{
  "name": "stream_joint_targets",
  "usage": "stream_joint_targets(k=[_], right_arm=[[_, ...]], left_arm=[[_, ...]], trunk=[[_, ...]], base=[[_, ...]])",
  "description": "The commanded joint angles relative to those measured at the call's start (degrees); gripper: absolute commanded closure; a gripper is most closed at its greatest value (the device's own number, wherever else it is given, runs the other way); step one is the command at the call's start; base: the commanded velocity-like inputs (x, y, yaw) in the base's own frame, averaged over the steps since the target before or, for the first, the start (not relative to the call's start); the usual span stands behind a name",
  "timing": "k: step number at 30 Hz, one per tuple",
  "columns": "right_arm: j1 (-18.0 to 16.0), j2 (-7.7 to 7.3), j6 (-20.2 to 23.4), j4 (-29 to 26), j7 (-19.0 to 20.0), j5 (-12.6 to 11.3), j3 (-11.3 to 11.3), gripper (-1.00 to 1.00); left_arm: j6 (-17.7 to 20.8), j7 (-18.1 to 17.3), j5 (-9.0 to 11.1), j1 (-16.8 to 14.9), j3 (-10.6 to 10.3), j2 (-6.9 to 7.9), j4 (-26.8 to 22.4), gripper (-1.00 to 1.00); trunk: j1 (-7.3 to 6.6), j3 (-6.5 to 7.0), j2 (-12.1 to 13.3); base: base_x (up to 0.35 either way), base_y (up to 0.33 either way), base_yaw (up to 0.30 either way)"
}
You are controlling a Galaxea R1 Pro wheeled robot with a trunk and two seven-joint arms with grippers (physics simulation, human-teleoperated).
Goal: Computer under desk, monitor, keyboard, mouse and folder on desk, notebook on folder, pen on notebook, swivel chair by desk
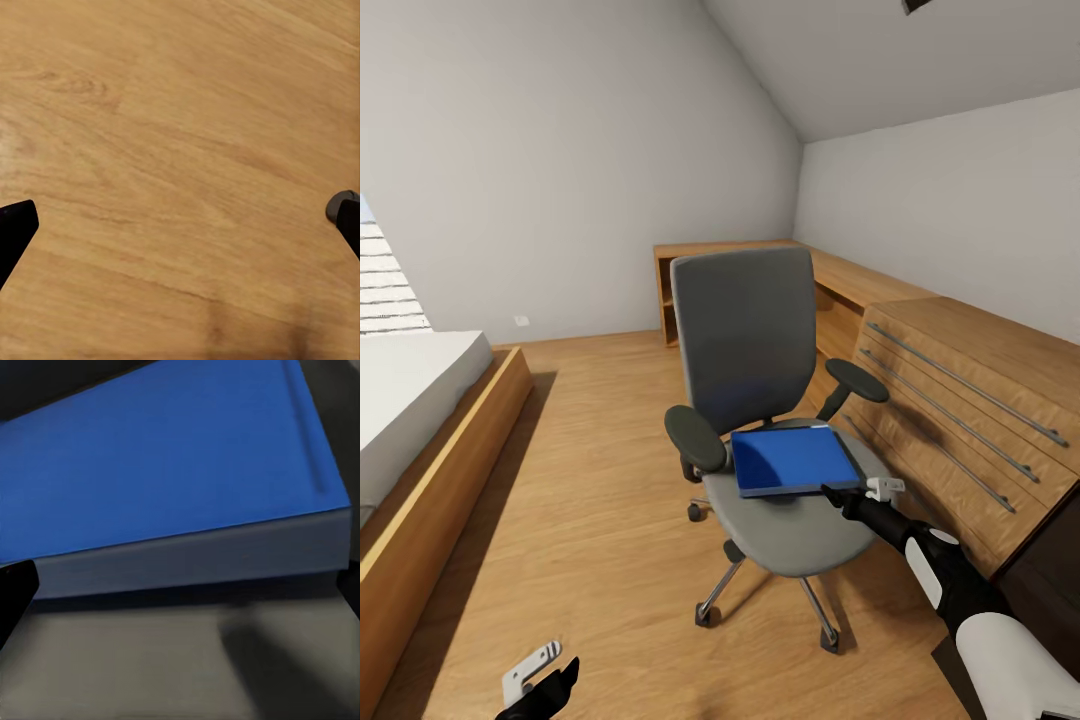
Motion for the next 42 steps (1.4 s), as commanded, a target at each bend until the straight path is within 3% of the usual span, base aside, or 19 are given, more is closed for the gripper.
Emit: stream_joint_targets(k=[1,13,17,21,26,32,37,42], right_arm=[[0.01,0.03,0.49,0.08,0.28,-0.06,-0.06,-1.00],[0.01,-0.09,0.97,-0.37,-0.21,-0.34,-0.48,-1.00],[0.01,-0.10,3.46,-0.70,-1.93,-0.41,-1.57,-1.00],[0.01,-0.03,9.58,-5.69,-7.50,-0.43,-3.12,-1.00],[0.00,0.32,17.90,-15.91,-15.42,-0.32,-2.99,-1.00],[-0.18,1.43,22.70,-21.24,-22.11,-0.40,-2.69,-1.00],[-0.30,3.53,23.27,-21.91,-24.97,0.06,-1.08,-1.00],[-0.37,4.62,23.17,-22.08,-28.01,1.16,3.29,-1.00]], left_arm=[[0.28,0.14,0.57,-0.01,-0.04,0.00,-0.10,-1.00],[0.28,0.22,0.57,-0.01,-0.04,0.00,-0.10,-1.00],[0.28,0.23,0.57,0.02,-0.08,0.00,-0.10,-1.00],[0.28,0.23,0.57,0.00,-0.09,0.00,-0.10,-1.00],[0.28,0.17,0.55,0.00,-0.09,0.00,-0.10,-1.00],[0.28,0.22,0.50,0.00,-0.08,0.06,-0.10,-1.00],[0.28,0.23,0.49,0.02,-0.03,0.08,-0.10,-1.00],[0.28,0.17,0.49,0.04,-0.04,0.14,-0.10,-1.00]], trunk=[[0.00,-0.06,-0.02],[0.00,-0.06,-0.02],[0.00,-0.06,-0.02],[0.00,-0.06,-0.02],[0.00,-0.06,-0.02],[0.00,-0.06,-0.02],[0.00,-0.06,-0.02],[0.00,-0.06,-0.02]], base=[[-0.001,0.000,0.000],[0.000,0.000,0.000],[0.000,0.000,0.000],[0.000,0.000,0.000],[0.000,0.000,0.000],[0.000,0.000,0.000],[0.000,0.000,0.000],[0.036,0.000,0.000]])
